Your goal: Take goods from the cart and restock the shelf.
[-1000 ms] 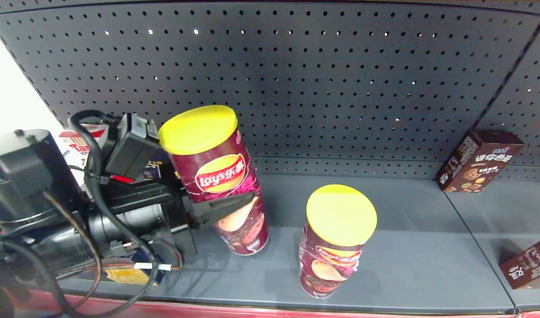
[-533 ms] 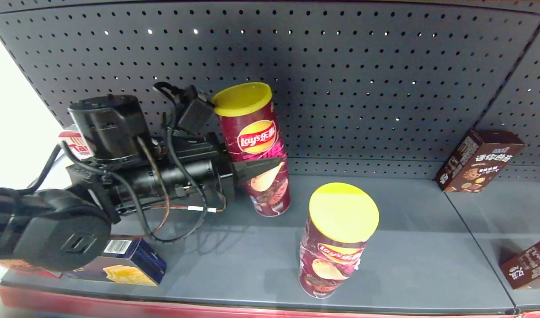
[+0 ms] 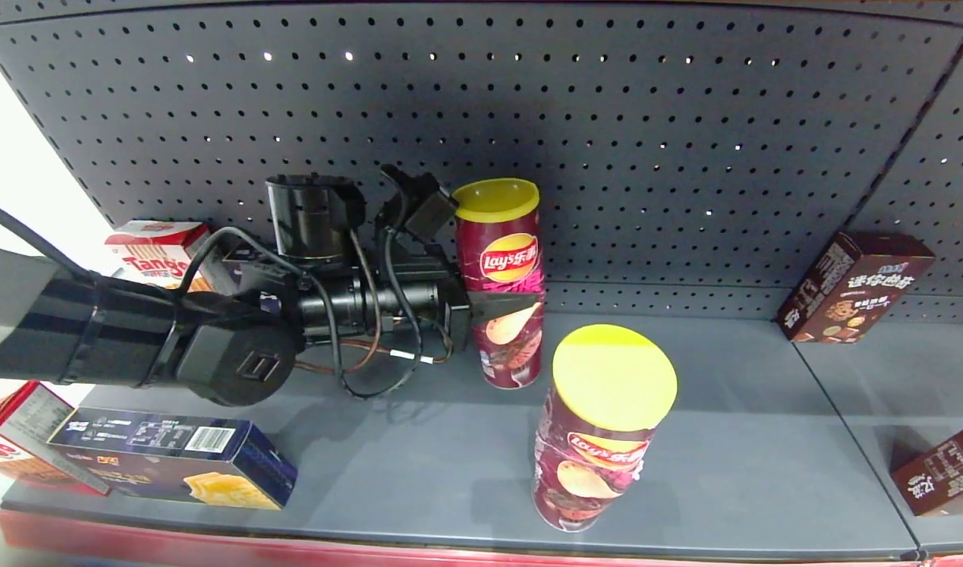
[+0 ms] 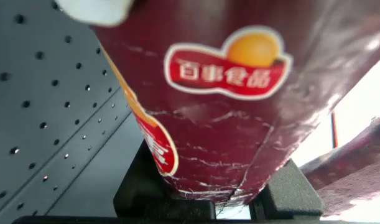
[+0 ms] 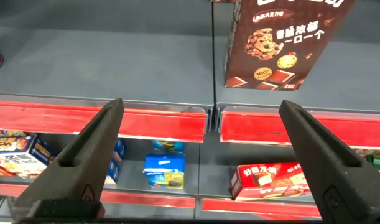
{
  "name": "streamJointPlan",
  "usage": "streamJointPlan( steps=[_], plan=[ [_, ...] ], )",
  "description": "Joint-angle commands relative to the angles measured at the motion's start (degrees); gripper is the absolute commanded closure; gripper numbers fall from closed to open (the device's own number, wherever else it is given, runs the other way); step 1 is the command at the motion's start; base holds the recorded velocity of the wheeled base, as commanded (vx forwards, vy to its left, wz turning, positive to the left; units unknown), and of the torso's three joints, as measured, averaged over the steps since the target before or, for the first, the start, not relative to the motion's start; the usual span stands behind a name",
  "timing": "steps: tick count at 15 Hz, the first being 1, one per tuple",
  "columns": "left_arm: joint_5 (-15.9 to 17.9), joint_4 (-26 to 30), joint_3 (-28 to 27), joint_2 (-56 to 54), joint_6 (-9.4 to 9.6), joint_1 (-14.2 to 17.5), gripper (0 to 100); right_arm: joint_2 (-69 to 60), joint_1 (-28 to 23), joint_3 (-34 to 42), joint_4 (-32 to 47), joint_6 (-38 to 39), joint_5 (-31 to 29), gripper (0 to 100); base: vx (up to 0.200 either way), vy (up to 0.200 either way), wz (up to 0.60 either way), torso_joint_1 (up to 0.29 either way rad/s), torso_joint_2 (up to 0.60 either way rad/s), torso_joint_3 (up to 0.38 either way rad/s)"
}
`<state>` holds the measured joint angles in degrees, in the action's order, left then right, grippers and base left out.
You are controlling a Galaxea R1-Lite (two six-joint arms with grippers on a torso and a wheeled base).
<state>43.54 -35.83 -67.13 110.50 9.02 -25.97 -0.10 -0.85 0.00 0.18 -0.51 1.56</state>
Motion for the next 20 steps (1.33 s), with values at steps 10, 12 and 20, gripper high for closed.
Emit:
streamJointPlan(
  steps=[10,12,20],
  plan=[
    [0.93,7.26,-11.44,7.28,8.03,-0.31,100,0.1,-0.03,0.0,-0.01,-0.02,0.02,0,0.0,0.0,0.0,0.0,0.0,0.0],
    [0.93,7.26,-12.85,8.42,8.03,-0.66,100,0.1,-0.03,0.0,-0.01,-0.02,0.02,0,0.0,0.0,0.0,0.0,0.0,0.0],
    [0.75,5.95,-12.93,11.58,9.96,-1.1,100,0.1,-0.03,0.0,-0.01,-0.02,0.02,0,0.0,0.0,0.0,0.0,0.0,0.0]
  ],
)
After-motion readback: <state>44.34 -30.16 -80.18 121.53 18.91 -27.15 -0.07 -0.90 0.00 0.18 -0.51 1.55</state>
